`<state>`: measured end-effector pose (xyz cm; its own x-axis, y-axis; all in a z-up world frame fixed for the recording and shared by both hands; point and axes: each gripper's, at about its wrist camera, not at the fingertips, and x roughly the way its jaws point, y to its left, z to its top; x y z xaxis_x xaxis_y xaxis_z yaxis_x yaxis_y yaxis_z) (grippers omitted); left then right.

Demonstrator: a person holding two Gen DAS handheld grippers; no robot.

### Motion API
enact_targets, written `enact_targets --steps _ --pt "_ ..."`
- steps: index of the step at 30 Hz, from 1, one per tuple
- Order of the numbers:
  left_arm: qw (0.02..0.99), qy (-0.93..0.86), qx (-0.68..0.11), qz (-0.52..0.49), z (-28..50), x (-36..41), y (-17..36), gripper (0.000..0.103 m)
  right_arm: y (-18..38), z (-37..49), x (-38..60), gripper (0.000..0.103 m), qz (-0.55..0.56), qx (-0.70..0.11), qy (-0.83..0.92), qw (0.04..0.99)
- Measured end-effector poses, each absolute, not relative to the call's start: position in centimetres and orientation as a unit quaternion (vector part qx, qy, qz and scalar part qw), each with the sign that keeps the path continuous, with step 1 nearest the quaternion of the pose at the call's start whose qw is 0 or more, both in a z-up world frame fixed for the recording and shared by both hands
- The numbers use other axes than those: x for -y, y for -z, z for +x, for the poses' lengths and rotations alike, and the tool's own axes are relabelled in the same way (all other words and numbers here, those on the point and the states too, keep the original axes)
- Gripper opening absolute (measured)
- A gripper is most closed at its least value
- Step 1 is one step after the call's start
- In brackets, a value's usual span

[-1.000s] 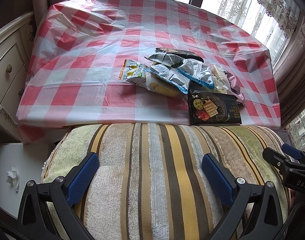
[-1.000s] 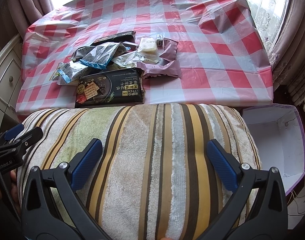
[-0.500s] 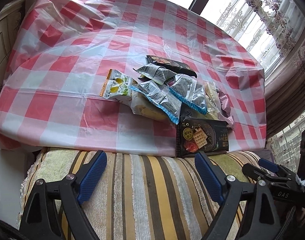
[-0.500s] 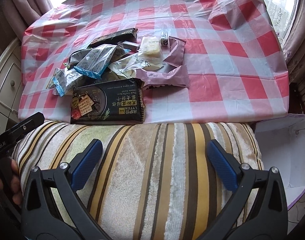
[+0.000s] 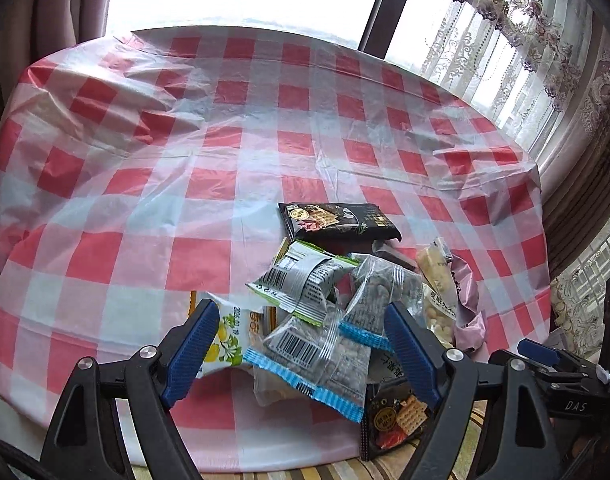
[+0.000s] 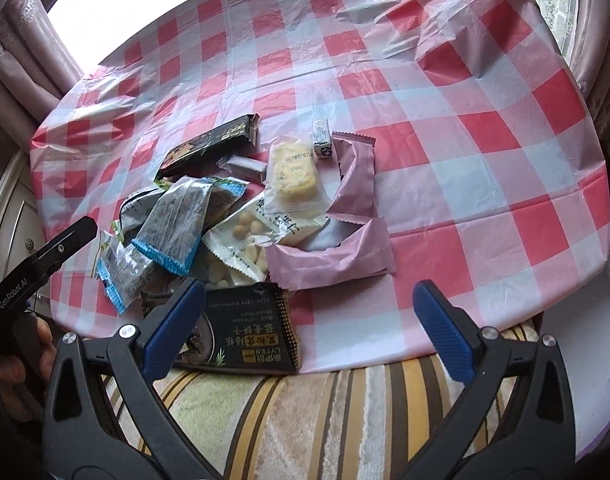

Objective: Organize snacks
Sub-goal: 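Grasp the pink wrapped bar with the right gripper while the left gripper grasps a green-white snack bag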

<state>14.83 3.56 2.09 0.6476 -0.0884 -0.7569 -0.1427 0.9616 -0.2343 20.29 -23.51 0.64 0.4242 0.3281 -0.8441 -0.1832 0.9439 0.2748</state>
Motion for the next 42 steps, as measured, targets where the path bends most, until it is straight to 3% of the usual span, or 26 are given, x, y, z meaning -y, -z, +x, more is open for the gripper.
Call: enact_targets --steps 4,11,17,19,22,24,29,42 --pt "0.896 -0.007 -0.430 -0.109 17.3 -3.9 -1.3 0.083 0.2 22.8 24.1 0.103 0.081 -0.519 -0.127 0.842" --pt "0.889 0.021 -0.448 -0.091 19.8 -3.9 0.3 0.071 1.1 26.7 23.8 0.102 0.051 -0.518 -0.097 0.848" --pt "0.879 0.042 -0.467 -0.081 20.6 -3.2 1.3 0.053 2.5 28.8 23.2 0.091 0.041 -0.533 -0.091 0.840" --pt "0.879 0.043 -0.468 -0.079 20.7 -3.1 1.4 0.052 2.7 29.1 23.3 0.090 0.046 -0.533 -0.094 0.840" --pt "0.879 0.044 -0.467 -0.084 20.6 -3.2 1.3 0.050 2.8 29.4 23.5 0.077 0.054 -0.531 -0.096 0.840" --pt "0.880 0.042 -0.466 -0.086 20.6 -3.3 1.2 0.050 2.8 29.4 23.7 0.058 0.061 -0.531 -0.094 0.840" --pt "0.887 0.033 -0.454 -0.085 20.3 -3.1 0.3 0.048 2.9 29.4 24.4 0.027 0.079 -0.529 -0.102 0.839" --pt "0.906 0.031 -0.416 -0.065 19.0 0.3 -3.7 0.048 1.0 27.5 26.6 0.023 0.109 -0.499 -0.123 0.851"
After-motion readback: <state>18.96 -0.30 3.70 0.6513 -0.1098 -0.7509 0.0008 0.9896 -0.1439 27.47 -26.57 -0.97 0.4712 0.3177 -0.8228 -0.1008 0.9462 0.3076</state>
